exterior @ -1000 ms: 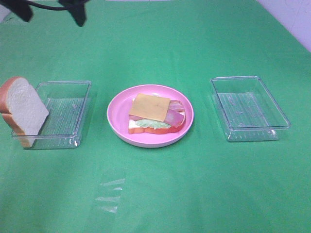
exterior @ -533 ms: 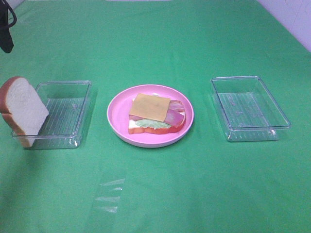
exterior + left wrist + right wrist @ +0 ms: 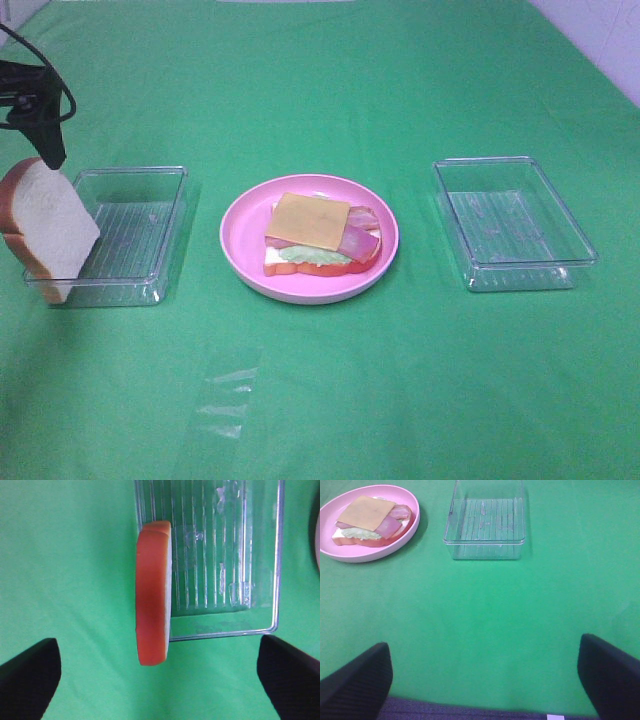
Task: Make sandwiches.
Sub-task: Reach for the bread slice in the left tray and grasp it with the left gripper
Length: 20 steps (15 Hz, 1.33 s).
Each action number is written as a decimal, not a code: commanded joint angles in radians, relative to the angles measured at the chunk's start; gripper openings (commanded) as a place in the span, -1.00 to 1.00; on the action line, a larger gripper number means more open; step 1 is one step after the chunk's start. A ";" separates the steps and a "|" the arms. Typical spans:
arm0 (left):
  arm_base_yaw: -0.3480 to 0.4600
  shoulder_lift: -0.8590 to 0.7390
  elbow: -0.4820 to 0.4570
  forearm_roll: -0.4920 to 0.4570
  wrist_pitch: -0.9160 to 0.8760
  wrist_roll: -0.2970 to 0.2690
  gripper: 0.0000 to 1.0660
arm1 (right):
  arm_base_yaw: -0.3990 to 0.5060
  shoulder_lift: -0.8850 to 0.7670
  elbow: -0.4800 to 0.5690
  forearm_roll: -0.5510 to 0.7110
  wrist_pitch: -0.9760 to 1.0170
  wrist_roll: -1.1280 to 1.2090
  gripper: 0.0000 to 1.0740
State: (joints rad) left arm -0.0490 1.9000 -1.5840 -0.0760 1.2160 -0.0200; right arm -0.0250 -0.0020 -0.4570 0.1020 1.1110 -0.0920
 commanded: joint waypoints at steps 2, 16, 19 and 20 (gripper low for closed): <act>0.004 0.076 0.006 -0.009 0.098 0.001 0.84 | -0.001 -0.029 0.003 0.003 -0.003 0.000 0.80; 0.004 0.190 0.006 0.008 0.053 0.003 -0.29 | -0.001 -0.029 0.003 0.003 -0.003 0.000 0.80; 0.004 0.190 0.006 0.008 0.053 0.000 -0.30 | -0.001 -0.029 0.003 0.003 -0.003 0.000 0.80; 0.004 0.190 0.006 0.008 0.052 0.000 -0.30 | -0.001 -0.029 0.003 0.003 -0.003 0.000 0.80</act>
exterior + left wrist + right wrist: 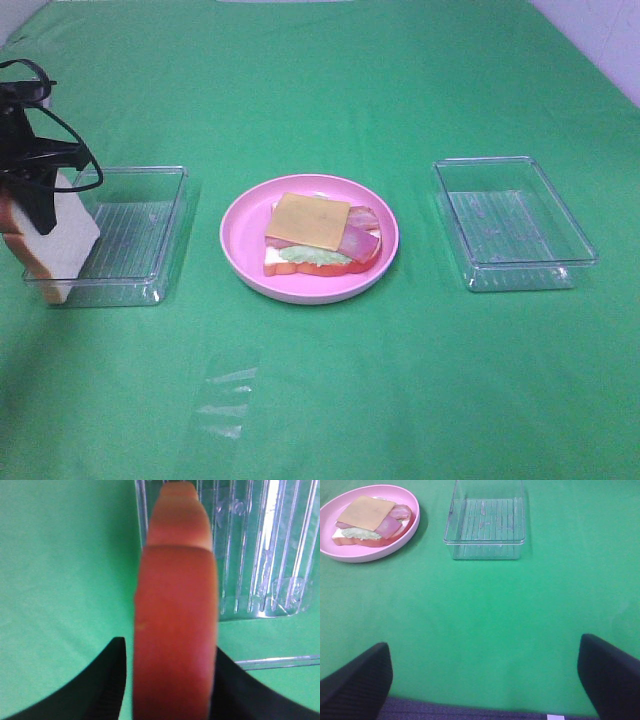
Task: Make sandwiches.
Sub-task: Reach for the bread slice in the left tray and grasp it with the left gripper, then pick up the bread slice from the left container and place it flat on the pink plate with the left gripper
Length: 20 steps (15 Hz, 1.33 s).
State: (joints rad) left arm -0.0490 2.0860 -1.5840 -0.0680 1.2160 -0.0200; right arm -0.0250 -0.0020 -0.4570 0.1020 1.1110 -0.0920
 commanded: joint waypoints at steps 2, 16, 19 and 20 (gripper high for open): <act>0.004 0.004 0.006 0.000 0.053 0.000 -0.33 | -0.001 -0.029 0.003 0.003 -0.003 0.000 0.80; 0.004 -0.141 -0.050 -0.058 0.088 0.002 -1.00 | -0.001 -0.029 0.003 0.002 -0.003 0.000 0.80; 0.004 -0.213 -0.051 -0.083 0.087 0.005 -1.00 | -0.001 -0.029 0.003 0.002 -0.003 0.000 0.80; 0.004 -0.230 -0.051 -0.107 0.087 0.013 -1.00 | -0.001 -0.029 0.003 0.002 -0.003 0.000 0.80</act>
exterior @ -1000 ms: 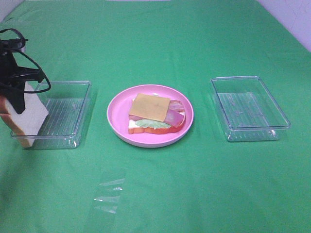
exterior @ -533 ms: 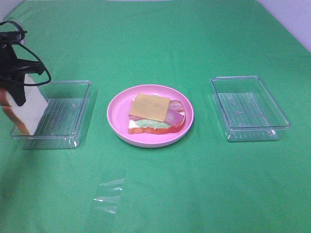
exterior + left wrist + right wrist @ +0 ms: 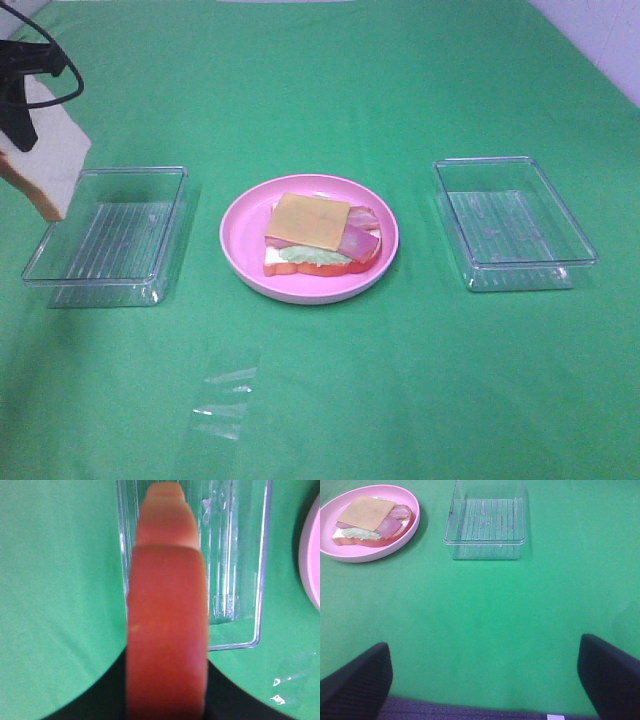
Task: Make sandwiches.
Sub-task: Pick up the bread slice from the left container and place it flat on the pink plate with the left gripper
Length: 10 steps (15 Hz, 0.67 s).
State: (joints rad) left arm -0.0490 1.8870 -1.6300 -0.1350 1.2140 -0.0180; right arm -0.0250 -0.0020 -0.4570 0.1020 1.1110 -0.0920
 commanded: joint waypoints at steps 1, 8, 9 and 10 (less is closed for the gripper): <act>0.004 -0.047 -0.010 -0.080 0.089 0.033 -1.00 | -0.001 -0.029 0.003 0.002 -0.003 0.000 0.80; -0.017 -0.057 -0.021 -0.700 -0.006 0.322 -1.00 | -0.001 -0.029 0.003 0.002 -0.003 0.000 0.80; -0.042 -0.055 -0.021 -0.709 -0.030 0.334 -1.00 | -0.001 -0.029 0.003 0.002 -0.003 0.000 0.80; -0.075 -0.048 -0.021 -0.708 -0.062 0.344 -1.00 | -0.001 -0.029 0.003 0.002 -0.003 0.000 0.80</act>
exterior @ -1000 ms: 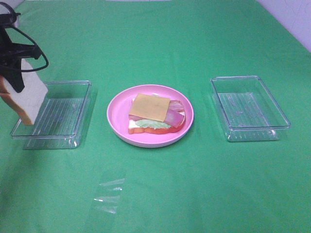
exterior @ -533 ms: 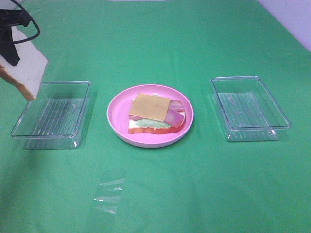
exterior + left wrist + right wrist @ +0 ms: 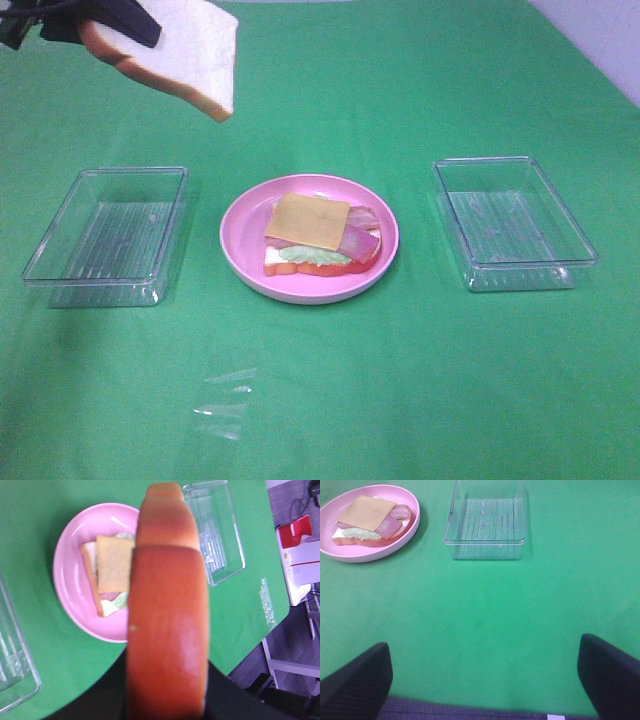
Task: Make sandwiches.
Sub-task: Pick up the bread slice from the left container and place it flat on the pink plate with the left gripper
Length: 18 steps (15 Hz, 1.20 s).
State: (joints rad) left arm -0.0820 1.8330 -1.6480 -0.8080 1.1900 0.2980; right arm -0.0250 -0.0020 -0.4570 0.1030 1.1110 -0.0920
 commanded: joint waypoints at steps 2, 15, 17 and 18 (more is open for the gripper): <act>-0.087 0.031 -0.003 -0.036 -0.081 0.030 -1.00 | -0.001 -0.029 0.003 0.001 -0.003 0.000 0.79; -0.260 0.421 -0.003 -0.351 -0.196 0.112 -1.00 | -0.001 -0.029 0.003 0.001 -0.003 0.000 0.79; -0.260 0.438 -0.003 -0.350 -0.199 0.095 -1.00 | -0.001 -0.029 0.003 0.001 -0.003 0.000 0.79; -0.260 0.447 -0.003 -0.343 -0.205 0.084 -1.00 | -0.001 -0.029 0.003 0.001 -0.003 0.000 0.79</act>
State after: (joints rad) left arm -0.3360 2.2730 -1.6480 -1.1400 0.9900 0.3940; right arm -0.0250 -0.0020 -0.4570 0.1030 1.1110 -0.0920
